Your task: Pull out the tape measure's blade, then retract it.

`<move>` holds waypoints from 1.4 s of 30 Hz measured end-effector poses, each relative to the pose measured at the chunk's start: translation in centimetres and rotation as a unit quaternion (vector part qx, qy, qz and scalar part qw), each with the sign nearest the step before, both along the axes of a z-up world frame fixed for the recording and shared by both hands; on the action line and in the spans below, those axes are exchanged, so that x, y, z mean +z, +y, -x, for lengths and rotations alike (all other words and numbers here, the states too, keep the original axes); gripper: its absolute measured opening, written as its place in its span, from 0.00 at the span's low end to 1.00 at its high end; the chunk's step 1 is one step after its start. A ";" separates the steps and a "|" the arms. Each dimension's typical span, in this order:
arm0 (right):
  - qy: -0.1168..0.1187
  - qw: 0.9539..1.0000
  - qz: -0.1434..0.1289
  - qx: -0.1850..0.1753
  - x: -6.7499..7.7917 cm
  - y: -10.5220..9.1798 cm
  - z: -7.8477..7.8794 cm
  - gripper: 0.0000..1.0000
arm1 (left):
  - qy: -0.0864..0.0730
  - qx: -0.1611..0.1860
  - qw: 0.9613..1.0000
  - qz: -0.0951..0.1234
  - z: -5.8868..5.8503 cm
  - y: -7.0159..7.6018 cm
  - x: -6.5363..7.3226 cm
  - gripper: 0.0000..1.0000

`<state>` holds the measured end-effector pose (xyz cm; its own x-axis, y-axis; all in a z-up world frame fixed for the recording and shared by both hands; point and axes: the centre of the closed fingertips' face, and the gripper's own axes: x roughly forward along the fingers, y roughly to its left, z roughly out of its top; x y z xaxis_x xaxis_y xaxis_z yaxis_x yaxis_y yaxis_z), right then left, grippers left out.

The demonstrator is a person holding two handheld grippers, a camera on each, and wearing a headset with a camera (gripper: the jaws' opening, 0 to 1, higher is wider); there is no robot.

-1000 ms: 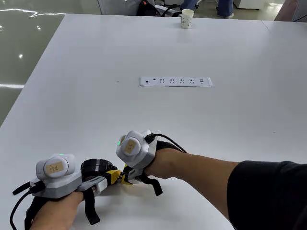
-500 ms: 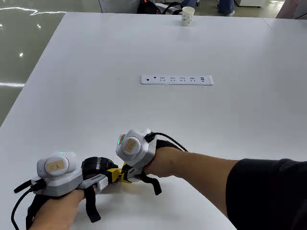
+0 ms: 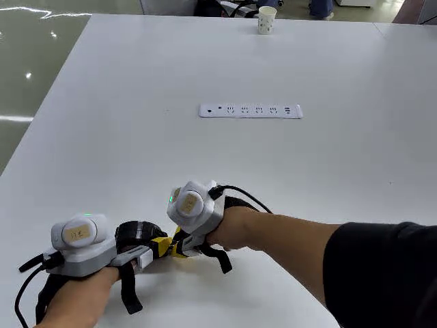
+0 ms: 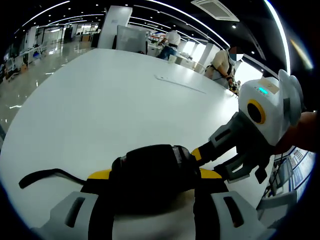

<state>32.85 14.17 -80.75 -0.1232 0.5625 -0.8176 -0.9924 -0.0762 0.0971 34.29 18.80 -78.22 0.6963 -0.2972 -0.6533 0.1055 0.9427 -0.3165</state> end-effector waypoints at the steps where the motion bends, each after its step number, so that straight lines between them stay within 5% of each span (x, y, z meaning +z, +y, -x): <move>1: -0.001 1.000 -0.002 0.001 0.0 0.1 0.0 0.11 | 0.000 0.000 1.000 0.000 0.0 0.0 0.0 0.59; 18: -0.028 0.999 0.003 0.023 -0.1 0.3 0.1 0.12 | -0.008 0.002 1.000 -0.001 -0.1 -0.1 0.0 0.61; 23: -0.049 0.999 0.004 0.017 -0.1 0.2 -0.1 0.12 | -0.018 0.019 1.000 -0.011 -0.3 -0.1 0.1 0.62; 29: -0.043 0.999 0.002 0.002 0.3 0.1 -0.4 0.13 | -0.016 0.000 0.999 -0.041 -0.6 0.1 0.6 0.62; 31: -0.045 0.999 0.001 0.000 0.7 0.0 -0.4 0.13 | -0.033 0.009 0.999 -0.034 -1.2 0.2 1.5 0.62; 42: -0.044 0.999 -0.006 -0.028 1.7 -2.1 0.1 0.17 | -0.044 -0.018 0.999 -0.020 -0.8 -0.3 2.4 0.78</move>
